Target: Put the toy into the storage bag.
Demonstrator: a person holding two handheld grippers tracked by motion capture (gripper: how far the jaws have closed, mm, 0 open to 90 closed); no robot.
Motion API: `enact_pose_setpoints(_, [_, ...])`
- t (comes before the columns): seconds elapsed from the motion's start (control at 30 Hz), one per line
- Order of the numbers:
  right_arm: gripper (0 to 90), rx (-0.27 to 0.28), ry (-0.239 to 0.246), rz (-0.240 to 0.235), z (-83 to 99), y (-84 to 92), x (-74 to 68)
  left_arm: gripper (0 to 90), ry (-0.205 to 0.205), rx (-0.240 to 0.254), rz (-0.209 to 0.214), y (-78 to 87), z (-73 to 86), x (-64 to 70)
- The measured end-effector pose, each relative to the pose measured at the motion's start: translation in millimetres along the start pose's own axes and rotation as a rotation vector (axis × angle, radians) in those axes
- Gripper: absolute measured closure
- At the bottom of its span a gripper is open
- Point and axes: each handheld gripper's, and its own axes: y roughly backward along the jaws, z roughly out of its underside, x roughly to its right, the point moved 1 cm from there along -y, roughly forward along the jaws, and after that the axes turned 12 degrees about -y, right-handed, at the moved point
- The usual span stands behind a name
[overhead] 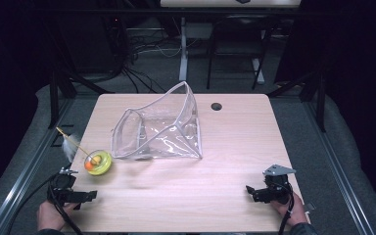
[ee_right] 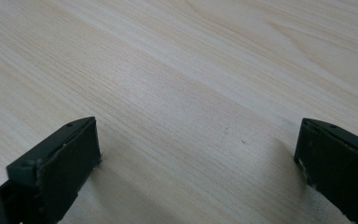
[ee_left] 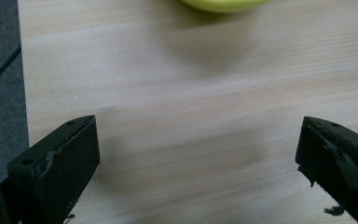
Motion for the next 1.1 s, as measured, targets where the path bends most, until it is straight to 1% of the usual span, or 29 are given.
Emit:
enact_pose_setpoints(0.03, [0.0, 0.001, 0.002, 0.002, 0.0, -0.2, 0.2, 0.0, 0.000, 0.000, 0.000, 0.0, 0.0, 0.0])
enact_pose_setpoints(0.07, [0.0, 0.001, 0.002, 0.001, 0.0, -0.2, 0.3, 0.0, 0.004, -0.002, 0.012, -0.1, 0.9, -1.5])
enact_pose_setpoints(0.13, [0.0, 0.001, 0.003, 0.001, 0.0, -0.2, 0.3, 0.0, 0.005, 0.003, 0.011, 0.6, 1.1, -1.6])
enact_pose_setpoints(0.27, [0.0, 0.003, 0.004, 0.001, -0.1, -0.4, 0.4, 0.0, 0.006, 0.032, 0.014, 5.4, 0.3, -0.2])
enact_pose_setpoints(0.33, [0.0, 0.002, 0.004, 0.000, -0.1, -0.3, 0.4, 0.0, -0.001, 0.051, 0.008, 8.0, -0.8, -0.1])
enact_pose_setpoints(0.4, [0.0, 0.001, 0.003, 0.001, -0.1, -0.2, 0.3, 0.0, 0.003, 0.062, 0.004, 9.4, -2.0, -1.0])
enact_pose_setpoints(0.43, [0.0, 0.001, 0.003, 0.001, -0.1, -0.3, 0.3, 0.0, -0.003, 0.051, 0.006, 9.7, -2.5, -1.5])
enact_pose_setpoints(0.47, [0.0, 0.001, 0.003, 0.001, -0.1, -0.2, 0.3, 0.0, -0.004, 0.050, 0.003, 9.1, -2.8, -1.0])
enact_pose_setpoints(0.5, [0.0, 0.001, 0.003, 0.001, -0.1, -0.2, 0.3, 0.0, -0.004, 0.047, 0.008, 9.1, -3.2, -0.5])
enact_pose_setpoints(0.53, [0.0, 0.001, 0.003, 0.001, -0.1, -0.2, 0.3, 0.0, -0.013, 0.039, 0.014, 9.4, -4.0, -0.5])
enact_pose_setpoints(0.57, [0.0, 0.001, 0.003, 0.001, -0.1, -0.2, 0.3, 0.0, -0.009, 0.043, 0.011, 9.7, -4.6, 0.3])
enact_pose_setpoints(0.67, [0.0, 0.001, 0.003, 0.001, 0.0, -0.3, 0.3, 0.0, -0.003, 0.050, 0.023, 11.5, -5.7, 0.7])
enact_pose_setpoints(0.73, [0.0, 0.001, 0.003, 0.001, -0.1, -0.3, 0.3, 0.0, 0.012, 0.059, 0.031, 11.1, -7.2, 1.3])
enact_pose_setpoints(0.8, [0.0, 0.001, 0.003, 0.002, -0.1, -0.2, 0.3, 0.0, 0.019, 0.063, 0.026, 12.8, -9.2, 1.0])
enact_pose_setpoints(0.83, [0.0, 0.001, 0.003, 0.002, -0.1, -0.2, 0.3, 0.0, 0.029, 0.072, 0.011, 13.7, -10.9, 0.5])
enact_pose_setpoints(0.93, [0.0, 0.006, 0.002, -0.003, -0.2, -0.8, 0.4, 0.6, 0.035, 0.071, -0.007, 13.7, -14.1, 0.1])
enact_pose_setpoints(0.97, [0.0, -0.001, 0.007, -0.007, -0.6, -0.6, 0.8, 0.6, 0.028, 0.060, -0.010, 13.4, -14.7, 0.0])
enact_pose_setpoints(1.0, [0.0, 0.004, 0.004, -0.008, -0.5, -1.1, 0.5, 0.5, 0.020, 0.051, -0.011, 12.5, -14.9, 0.1])
enact_pose_setpoints(1.03, [0.0, -0.005, 0.014, -0.004, -1.2, -0.9, 1.0, 0.0, 0.024, 0.053, -0.008, 12.8, -14.6, 0.6])
enact_pose_setpoints(1.1, [0.0, -0.001, 0.011, -0.006, -1.1, -1.3, 0.8, 0.0, 0.025, 0.059, -0.006, 13.1, -14.8, 0.5])
